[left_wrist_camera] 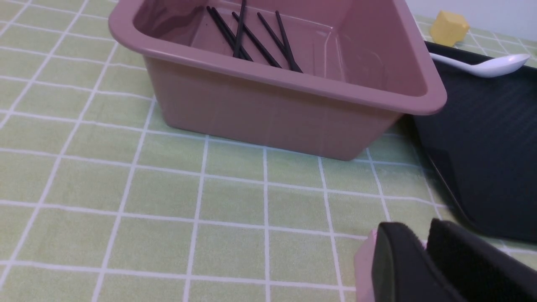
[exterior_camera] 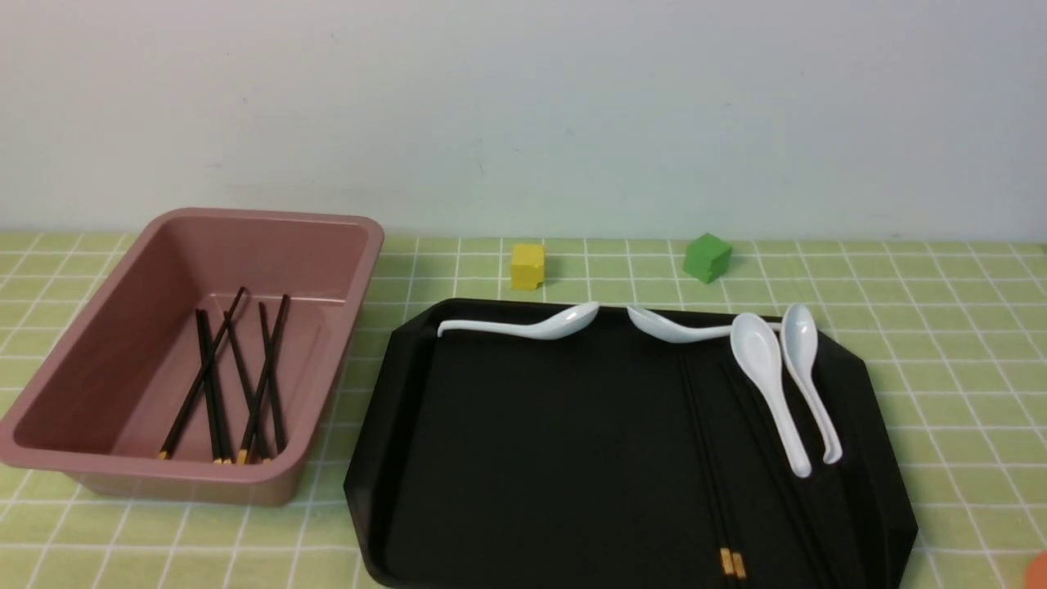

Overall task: On green tablecloth take chopsticks from black tray and put them in box.
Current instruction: 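Move the gripper over the chopsticks on the black tray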

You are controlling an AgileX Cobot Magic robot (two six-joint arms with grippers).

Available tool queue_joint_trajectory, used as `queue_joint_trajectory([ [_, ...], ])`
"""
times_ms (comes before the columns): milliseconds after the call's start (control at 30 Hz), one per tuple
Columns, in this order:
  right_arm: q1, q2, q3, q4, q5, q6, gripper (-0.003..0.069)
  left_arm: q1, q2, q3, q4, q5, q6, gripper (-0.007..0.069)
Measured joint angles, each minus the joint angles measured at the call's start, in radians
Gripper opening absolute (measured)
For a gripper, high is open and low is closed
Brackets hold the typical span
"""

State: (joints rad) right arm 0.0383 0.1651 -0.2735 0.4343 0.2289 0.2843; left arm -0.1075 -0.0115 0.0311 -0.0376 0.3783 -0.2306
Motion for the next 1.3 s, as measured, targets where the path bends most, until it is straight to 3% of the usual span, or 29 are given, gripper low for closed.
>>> queue_joint_trajectory([
  [100,0.000,0.162,-0.140,-0.081,0.180,-0.105,0.0037,0.000,0.000,0.000,0.000,0.000,0.000,0.0122],
  [167,0.000,0.365,-0.256,-0.158,0.424,-0.180,-0.0007,0.000,0.000,0.000,0.000,0.000,0.000,0.0124],
  [267,0.000,0.578,-0.350,-0.214,0.700,-0.219,-0.0010,0.000,0.000,0.000,0.000,0.000,0.000,0.0124],
  [333,0.000,0.704,-0.369,-0.222,0.777,-0.252,-0.0010,0.000,0.000,0.000,0.000,0.000,0.000,0.0124],
  [433,0.000,0.834,-0.376,-0.170,0.786,-0.337,-0.0009,0.000,0.000,0.000,0.000,0.000,0.000,0.0123],
  [567,0.028,0.921,-0.402,-0.012,0.747,-0.460,-0.0001,0.000,0.000,0.000,0.000,0.000,0.000,0.0123],
  [667,0.104,0.986,-0.449,0.090,0.702,-0.510,0.0003,0.000,0.000,0.000,0.000,0.000,0.000,0.0123],
  [767,0.211,1.085,-0.532,0.078,0.665,-0.453,0.0006,0.000,0.000,0.000,0.000,0.000,0.000,0.0123],
  [900,0.352,1.238,-0.645,-0.095,0.660,-0.258,0.0020,0.000,0.000,0.000,0.000,0.000,0.000,0.0123],
  [1067,0.452,1.392,-0.747,-0.275,0.649,-0.014,0.0077,0.000,0.000,0.000,0.000,0.000,0.000,0.0123],
  [1167,0.488,1.489,-0.795,-0.365,0.609,0.129,0.0174,0.000,0.000,0.000,0.000,0.000,0.000,0.0123],
  [1300,0.492,1.561,-0.809,-0.406,0.535,0.179,0.0295,0.000,0.000,0.000,0.000,0.000,0.000,0.0123],
])
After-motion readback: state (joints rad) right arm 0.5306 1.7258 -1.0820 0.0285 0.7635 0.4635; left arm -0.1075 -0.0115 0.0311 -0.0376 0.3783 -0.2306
